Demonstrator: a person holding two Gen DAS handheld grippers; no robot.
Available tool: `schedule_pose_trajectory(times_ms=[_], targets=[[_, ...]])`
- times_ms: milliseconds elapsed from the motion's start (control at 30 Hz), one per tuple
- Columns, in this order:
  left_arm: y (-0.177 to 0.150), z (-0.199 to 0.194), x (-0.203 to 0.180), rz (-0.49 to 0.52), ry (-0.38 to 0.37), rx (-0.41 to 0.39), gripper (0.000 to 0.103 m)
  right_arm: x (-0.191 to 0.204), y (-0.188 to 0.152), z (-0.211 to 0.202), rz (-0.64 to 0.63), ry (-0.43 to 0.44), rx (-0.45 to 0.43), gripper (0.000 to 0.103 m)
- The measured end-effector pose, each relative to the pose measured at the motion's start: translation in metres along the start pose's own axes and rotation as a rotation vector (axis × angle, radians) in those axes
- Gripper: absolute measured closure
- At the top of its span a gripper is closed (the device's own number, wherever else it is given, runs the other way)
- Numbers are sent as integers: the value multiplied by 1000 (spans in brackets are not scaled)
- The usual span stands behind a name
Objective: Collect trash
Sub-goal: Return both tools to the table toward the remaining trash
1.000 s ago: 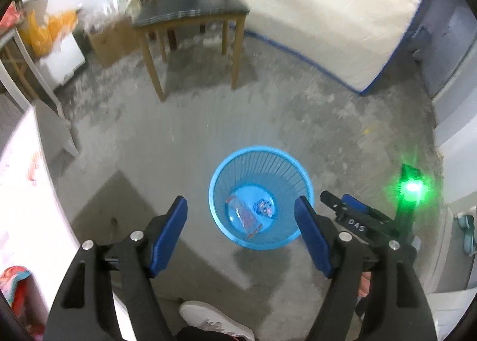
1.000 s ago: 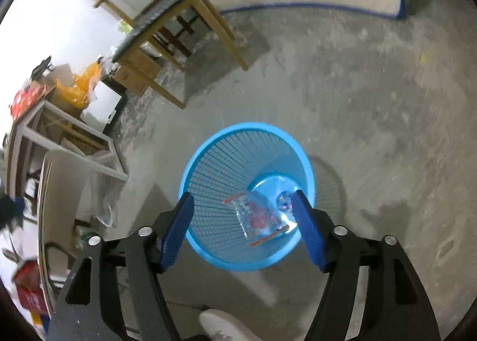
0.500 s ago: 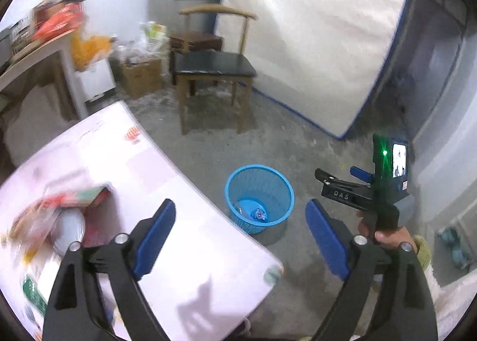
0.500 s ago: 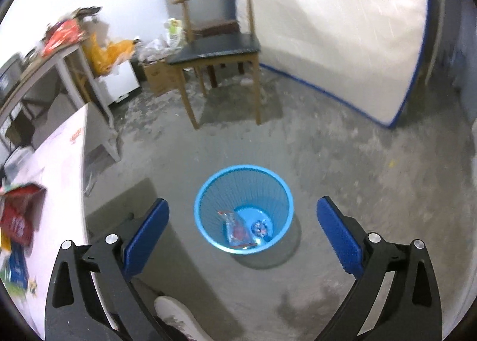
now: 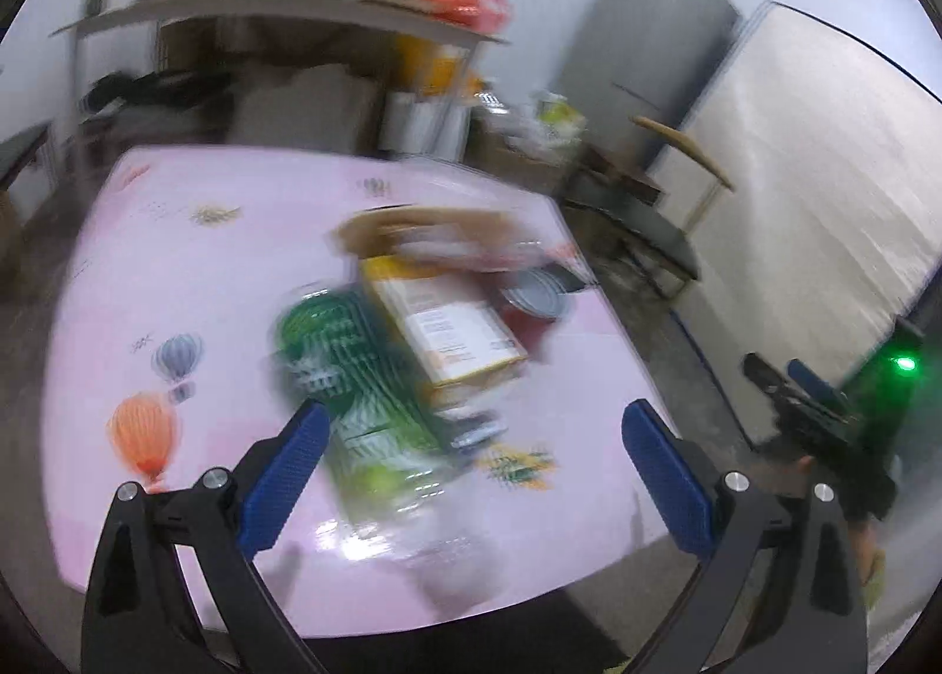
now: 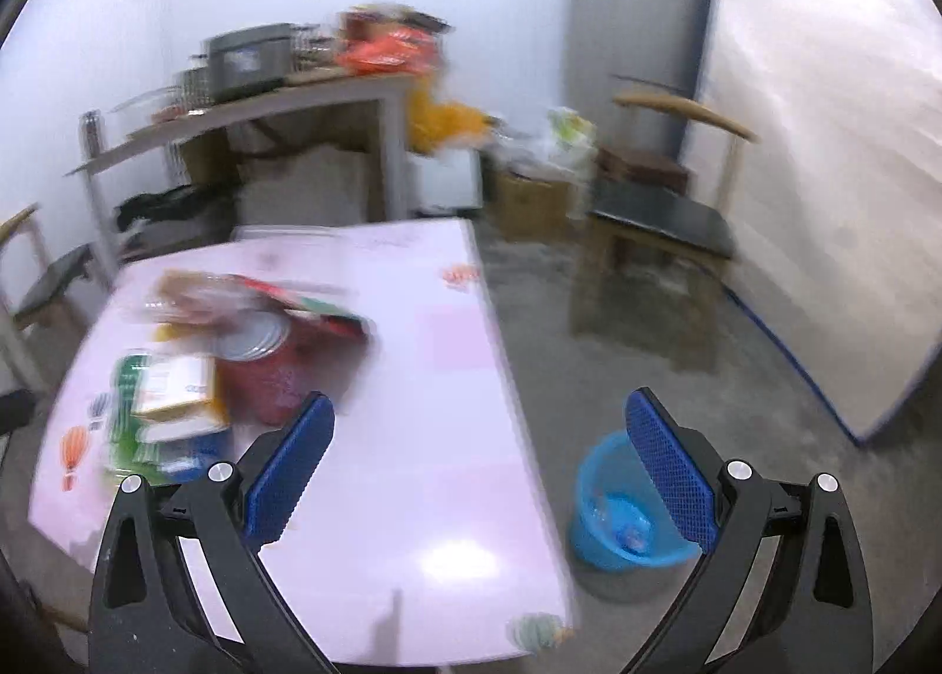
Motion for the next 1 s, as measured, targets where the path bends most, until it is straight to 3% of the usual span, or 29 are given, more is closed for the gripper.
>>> schedule_pose_trajectory(times_ms=[100, 233, 333, 400, 567, 633, 767, 833, 933, 1000], targets=[[-12, -6, 35, -82, 68, 1, 5, 37, 0, 2, -24, 138, -10, 8], [-27, -18, 68, -142, 77, -2, 5, 68, -11, 2, -28, 327, 17, 8], [-42, -28, 80, -136, 114, -47, 5, 90, -16, 5, -65, 367, 59, 8], [-49, -30, 87, -129, 99, -53, 5, 98, -26, 9, -92, 387, 96, 9], [-51, -6, 88, -177, -73, -21, 5, 118, -39, 19, -84, 458, 202, 26], [-46, 6, 83, -188, -112, -2, 5, 128, -48, 27, -35, 527, 278, 38], [-34, 40, 78, -181, -141, 58, 6, 143, -69, 44, 35, 614, 418, 58], [-29, 51, 79, -188, -148, 79, 11, 151, -80, 55, 66, 643, 490, 69], [-22, 57, 83, -213, -160, 85, 13, 166, -89, 61, 79, 696, 554, 79], [-20, 59, 87, -228, -162, 87, 13, 178, -91, 59, 65, 737, 570, 80]])
Point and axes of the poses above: each gripper's, at about its wrist camera, not at the fingertips, and z roughly the way its jaws point, x to its left, y to its top, the point moved 4 cm from there along z, roughly the way its jaws point, and after that the axes turned 4 degrees about x, right-handed, at the moved point
